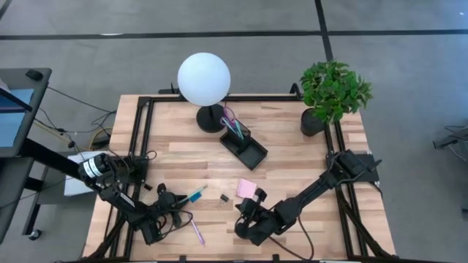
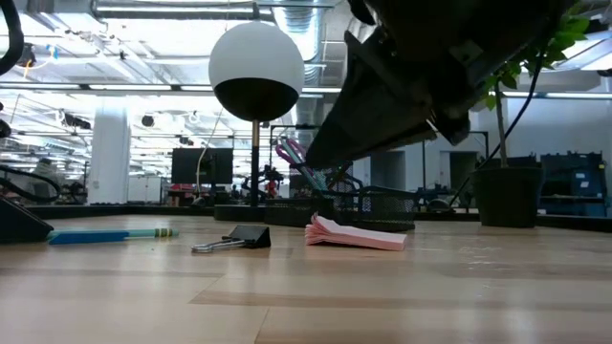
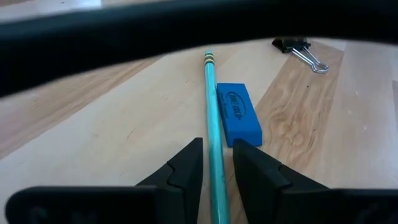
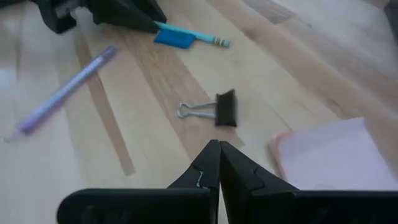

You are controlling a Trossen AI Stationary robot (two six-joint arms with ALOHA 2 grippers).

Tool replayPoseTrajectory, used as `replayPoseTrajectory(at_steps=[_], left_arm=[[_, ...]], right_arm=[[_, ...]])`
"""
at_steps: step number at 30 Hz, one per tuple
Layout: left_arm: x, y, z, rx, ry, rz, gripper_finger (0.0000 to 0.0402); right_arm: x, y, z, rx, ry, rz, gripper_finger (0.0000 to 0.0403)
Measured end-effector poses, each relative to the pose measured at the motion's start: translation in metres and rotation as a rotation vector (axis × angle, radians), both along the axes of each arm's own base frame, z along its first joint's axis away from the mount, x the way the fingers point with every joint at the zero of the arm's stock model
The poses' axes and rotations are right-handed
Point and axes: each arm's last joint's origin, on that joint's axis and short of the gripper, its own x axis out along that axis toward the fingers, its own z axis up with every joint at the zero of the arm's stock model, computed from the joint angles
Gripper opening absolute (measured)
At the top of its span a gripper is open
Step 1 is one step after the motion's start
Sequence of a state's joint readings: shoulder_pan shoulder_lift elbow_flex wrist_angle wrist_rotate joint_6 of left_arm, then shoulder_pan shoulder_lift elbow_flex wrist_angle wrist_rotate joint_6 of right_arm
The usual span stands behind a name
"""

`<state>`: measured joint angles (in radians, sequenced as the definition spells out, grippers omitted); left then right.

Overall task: Pick and place office supplies into organizer
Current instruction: Put the blue pencil into the desk organizer

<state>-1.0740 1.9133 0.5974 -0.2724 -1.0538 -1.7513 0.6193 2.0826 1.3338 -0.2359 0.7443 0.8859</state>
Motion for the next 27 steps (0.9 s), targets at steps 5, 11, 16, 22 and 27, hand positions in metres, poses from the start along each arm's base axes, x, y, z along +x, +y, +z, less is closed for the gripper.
replayPoseTrajectory(at_steps=[5, 11, 16, 22, 27], left_arm=[[0.001, -0.001, 0.0, 0.013, 0.0, -0.02, 0.0086], [0.001, -0.001, 0.0, 0.02, -0.012, -0.02, 0.0086], [0.001, -0.001, 0.0, 0.004, -0.009, -0.01, 0.0076], [0.001, -0.001, 0.0, -0.016, -0.008, 0.002, 0.0014], [0.001, -0.001, 0.0, -0.039, -0.03, 0.021, 0.001]], right_arm=[[0.001, 0.004, 0.002, 0.02, -0.029, 0.007, 0.0], [0.001, 0.008, 0.008, 0.03, -0.072, 0.005, 0.0], [0.001, 0.008, 0.008, 0.038, -0.078, 0.007, 0.0], [0.004, 0.011, 0.011, 0.04, -0.109, 0.034, 0.0], [0.006, 0.012, 0.014, 0.054, -0.14, 0.041, 0.0]])
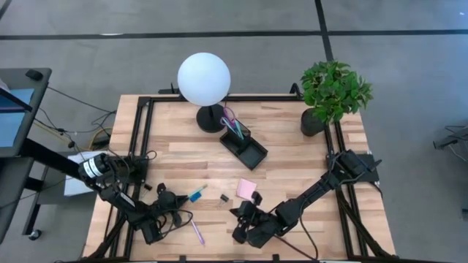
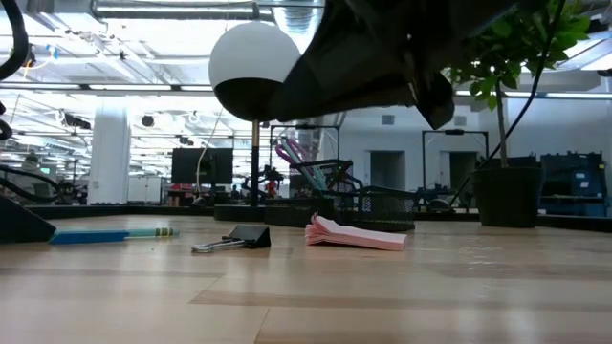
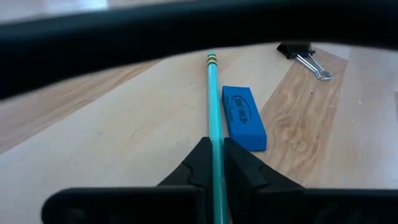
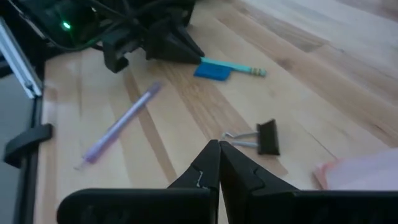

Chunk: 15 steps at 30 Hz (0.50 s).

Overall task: Pick and place office supplies into organizer
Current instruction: Put the blue pencil into the desk organizer

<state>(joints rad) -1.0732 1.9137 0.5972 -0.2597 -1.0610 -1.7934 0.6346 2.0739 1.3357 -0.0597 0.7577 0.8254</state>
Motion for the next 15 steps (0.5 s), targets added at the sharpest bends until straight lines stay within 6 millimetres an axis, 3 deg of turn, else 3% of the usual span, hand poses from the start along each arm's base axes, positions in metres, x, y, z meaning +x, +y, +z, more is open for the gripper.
replayPoseTrajectory(at_steps=[8, 15], left_arm=[[0.007, -0.002, 0.004, -0.017, -0.015, 0.043, 0.0009], [0.014, -0.003, 0.021, -0.046, 0.067, 0.088, 0.0006]], right_arm=[[0.004, 0.011, 0.011, -0.024, -0.102, 0.084, 0.0], [0.007, 0.019, 0.022, -0.052, -0.196, 0.145, 0.0]])
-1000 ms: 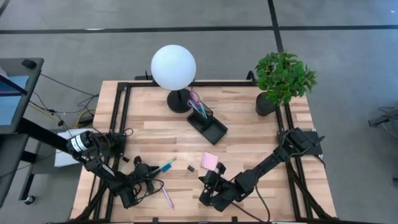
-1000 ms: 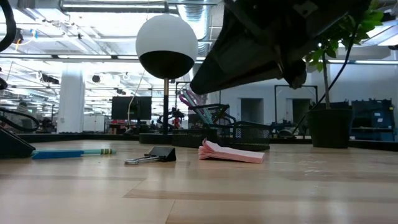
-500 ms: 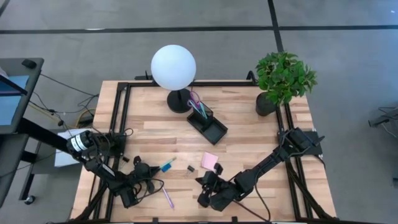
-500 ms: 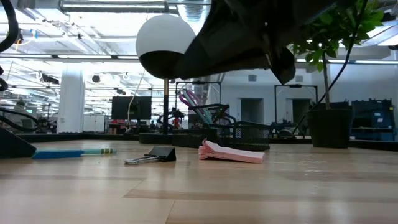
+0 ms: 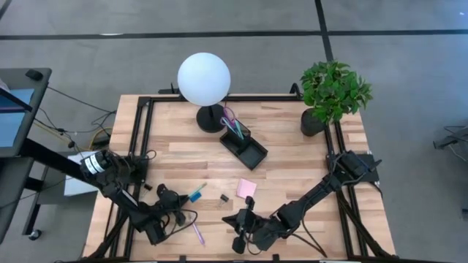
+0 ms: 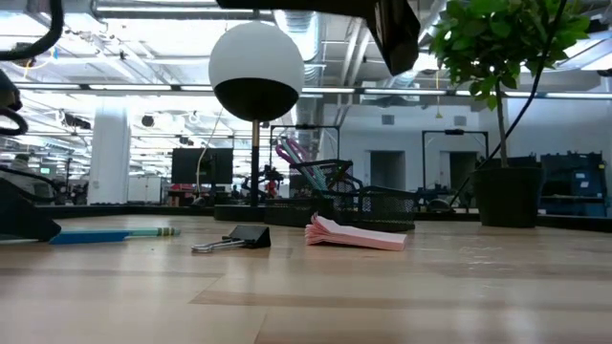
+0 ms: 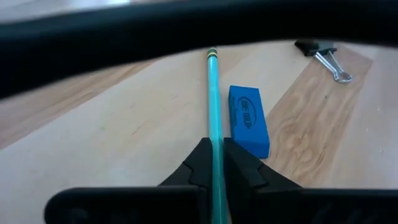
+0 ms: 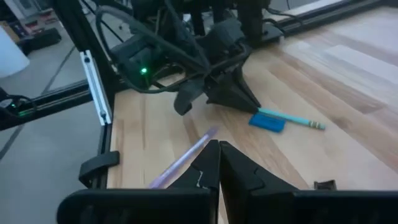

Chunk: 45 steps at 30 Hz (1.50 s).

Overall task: Pick and place office supplies into organizer
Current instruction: Put the blue pencil into the desk organizer

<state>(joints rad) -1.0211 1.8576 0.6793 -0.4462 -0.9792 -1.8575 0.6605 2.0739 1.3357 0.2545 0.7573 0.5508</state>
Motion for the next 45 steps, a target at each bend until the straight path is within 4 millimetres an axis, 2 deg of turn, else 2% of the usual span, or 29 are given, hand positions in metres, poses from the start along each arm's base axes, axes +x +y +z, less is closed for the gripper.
replayPoseTrajectory(at_steps=[7, 14, 22, 25, 34, 37, 40, 45], left_arm=[[0.0, 0.0, 0.004, 0.005, 0.018, -0.017, 0.0007], [0.0, 0.001, 0.003, 0.005, 0.021, -0.02, 0.0051], [0.0, 0.001, 0.003, 0.005, 0.048, -0.033, 0.0025], [0.0, 0.003, -0.002, 0.003, 0.021, -0.047, 0.003], [0.001, 0.004, -0.028, 0.113, -0.076, -0.043, 0.0087], [0.002, 0.005, -0.028, 0.112, -0.072, -0.037, 0.0071], [0.003, 0.006, -0.028, 0.113, -0.069, -0.033, 0.0021], [0.003, 0.007, -0.028, 0.114, -0.074, -0.029, 0.001]], right_arm=[[0.0, 0.001, 0.001, 0.003, -0.008, 0.003, 0.0], [0.0, 0.001, 0.001, 0.0, -0.007, 0.008, 0.0], [0.0, 0.002, 0.001, 0.008, -0.001, 0.029, 0.0], [0.0, 0.002, 0.001, 0.007, 0.0, 0.029, 0.0], [0.0, 0.002, 0.001, 0.007, 0.0, 0.03, 0.0], [0.0, 0.002, 0.001, 0.008, 0.0, 0.03, 0.0], [0.0, 0.002, 0.001, 0.007, 0.0, 0.03, 0.0], [0.001, 0.0, 0.001, 0.005, -0.001, 0.026, 0.0]])
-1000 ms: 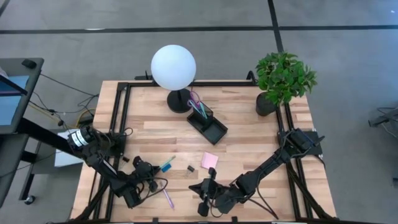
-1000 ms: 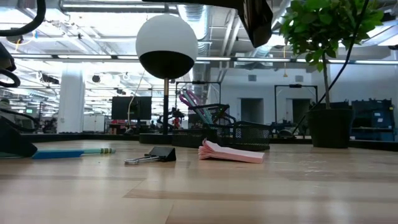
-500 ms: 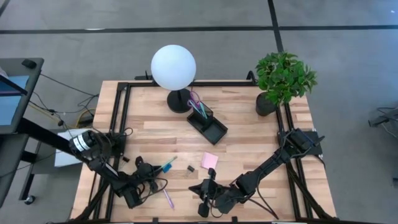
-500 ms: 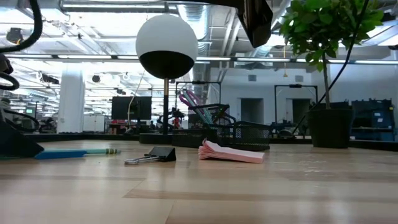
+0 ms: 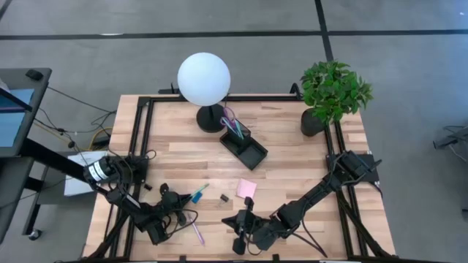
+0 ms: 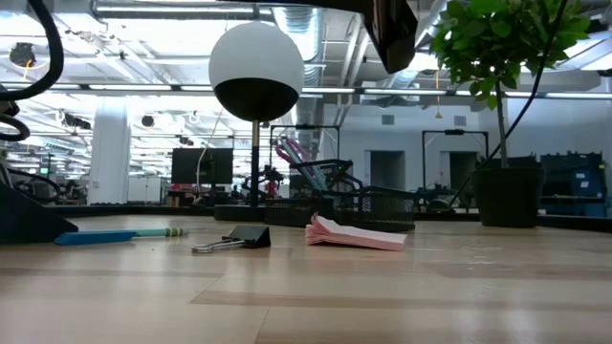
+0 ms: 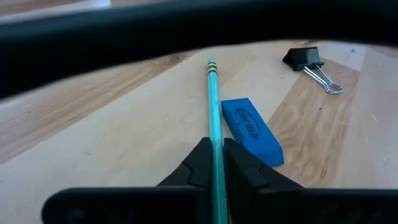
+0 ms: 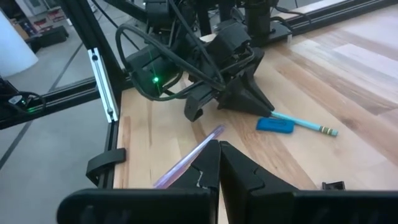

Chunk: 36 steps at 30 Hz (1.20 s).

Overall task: Pick and place office supplies into organizer
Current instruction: Put the blue pencil into the desk organizer

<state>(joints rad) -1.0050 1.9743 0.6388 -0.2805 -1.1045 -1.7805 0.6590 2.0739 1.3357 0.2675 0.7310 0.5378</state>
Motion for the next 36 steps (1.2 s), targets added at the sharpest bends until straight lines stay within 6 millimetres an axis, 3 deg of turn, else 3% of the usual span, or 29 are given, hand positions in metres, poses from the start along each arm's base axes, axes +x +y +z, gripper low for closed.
replayPoseTrajectory(at_steps=[4, 8, 15, 22, 28, 36], left_arm=[[0.001, 0.0, 0.005, -0.018, 0.004, 0.02, 0.0009], [0.003, 0.0, 0.022, -0.065, 0.067, 0.049, 0.0009], [0.01, 0.006, 0.045, -0.048, 0.118, 0.024, 0.0006], [0.022, 0.018, 0.063, 0.009, 0.147, 0.013, 0.0006], [0.037, 0.042, 0.096, 0.029, 0.185, 0.012, 0.0006], [0.057, 0.086, 0.157, 0.036, 0.224, -0.108, 0.0006]], right_arm=[[0.001, -0.001, 0.0, -0.042, 0.003, 0.013, 0.0], [0.006, -0.008, 0.001, -0.12, 0.01, 0.025, 0.0], [0.027, -0.041, 0.0, -0.161, 0.046, 0.029, 0.0002], [0.036, -0.061, -0.005, -0.15, 0.106, 0.044, 0.0041], [0.015, -0.036, 0.004, -0.141, 0.095, -0.015, 0.0035], [-0.048, 0.021, -0.005, -0.107, 0.104, -0.148, 0.0003]])
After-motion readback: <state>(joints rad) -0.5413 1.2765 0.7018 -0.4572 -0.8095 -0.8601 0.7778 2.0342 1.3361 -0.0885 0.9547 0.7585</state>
